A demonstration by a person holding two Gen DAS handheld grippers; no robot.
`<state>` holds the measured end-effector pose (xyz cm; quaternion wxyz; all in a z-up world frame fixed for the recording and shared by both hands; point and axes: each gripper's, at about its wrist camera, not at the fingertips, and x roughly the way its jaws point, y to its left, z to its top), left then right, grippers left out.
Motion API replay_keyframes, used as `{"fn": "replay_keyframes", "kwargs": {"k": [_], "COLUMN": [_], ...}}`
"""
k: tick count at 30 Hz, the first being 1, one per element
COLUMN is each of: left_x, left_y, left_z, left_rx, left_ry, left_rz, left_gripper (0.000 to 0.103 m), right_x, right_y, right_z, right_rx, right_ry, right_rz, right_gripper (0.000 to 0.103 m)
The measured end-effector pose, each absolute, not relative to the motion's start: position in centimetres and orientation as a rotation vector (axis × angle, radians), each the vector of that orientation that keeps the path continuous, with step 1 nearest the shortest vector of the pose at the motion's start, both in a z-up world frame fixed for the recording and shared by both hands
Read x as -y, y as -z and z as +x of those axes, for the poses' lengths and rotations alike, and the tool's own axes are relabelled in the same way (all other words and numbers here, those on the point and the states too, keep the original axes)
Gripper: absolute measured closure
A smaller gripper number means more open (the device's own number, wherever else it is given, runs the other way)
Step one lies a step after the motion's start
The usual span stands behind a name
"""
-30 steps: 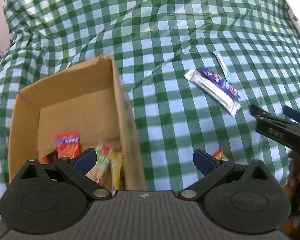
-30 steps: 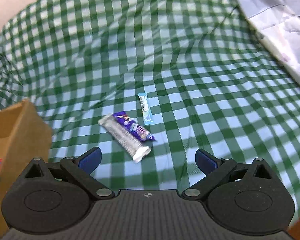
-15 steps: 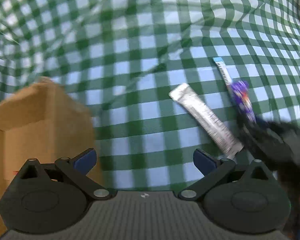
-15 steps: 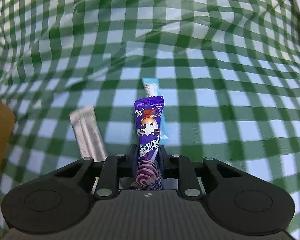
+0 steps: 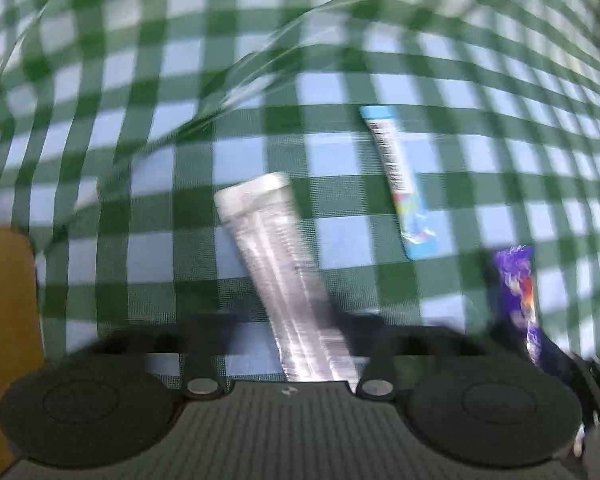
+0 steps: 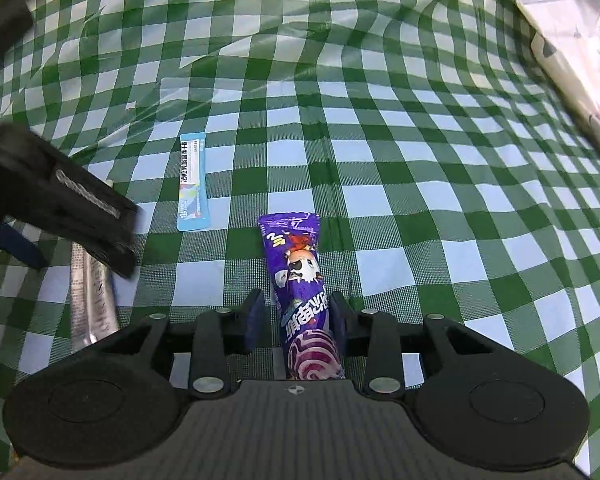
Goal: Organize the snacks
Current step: 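Grasp the silver stick pack with left tool while right tool grasps purple snack, then carry the silver pack and purple snack over the box with both tools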
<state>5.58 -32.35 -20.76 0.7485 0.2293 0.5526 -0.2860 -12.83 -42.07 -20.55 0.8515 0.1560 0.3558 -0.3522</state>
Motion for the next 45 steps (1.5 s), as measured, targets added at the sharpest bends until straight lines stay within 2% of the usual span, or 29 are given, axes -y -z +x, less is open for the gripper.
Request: {"fn": "replay_keyframes", "kwargs": {"k": [1,6,14,21,35,45], "left_x": [32.0,28.6,21.1,10.5,-9.5,-17.1], "left_y": [20.4,17.0,8.0,2.0,-2.3,-2.9], "left_z": [5.4,3.7,-1.3,-4.1,-6.9,-7.9], "left_rx": [-1.209,-1.139,-0.980,-0.916,-0.892,-0.872], "left_ry": [0.625,0.666,0.727,0.706,0.572,0.540], "left_rz": [0.520,0.525,0.517,0.497,0.390,0.301], "left_gripper": [0.082,0.084,0.084,0.084,0.084,0.084], "right_x": [42.0,40.8,32.9,24.3,7.0,1.2], "right_y": [20.4,18.0,11.2,6.0,1.8,-0.2], "right_z": [-13.0,-15.3,-19.2,-20.0,-17.6,-17.1], "right_rx": [-0.749,-0.699,-0.559,-0.504,-0.608,-0.623], "right_ry": [0.745,0.769,0.744,0.633,0.317,0.290], "right_rz": [0.333,0.446,0.499,0.507,0.423,0.298], "right_gripper": [0.086,0.086,0.086,0.086,0.086,0.086]}}
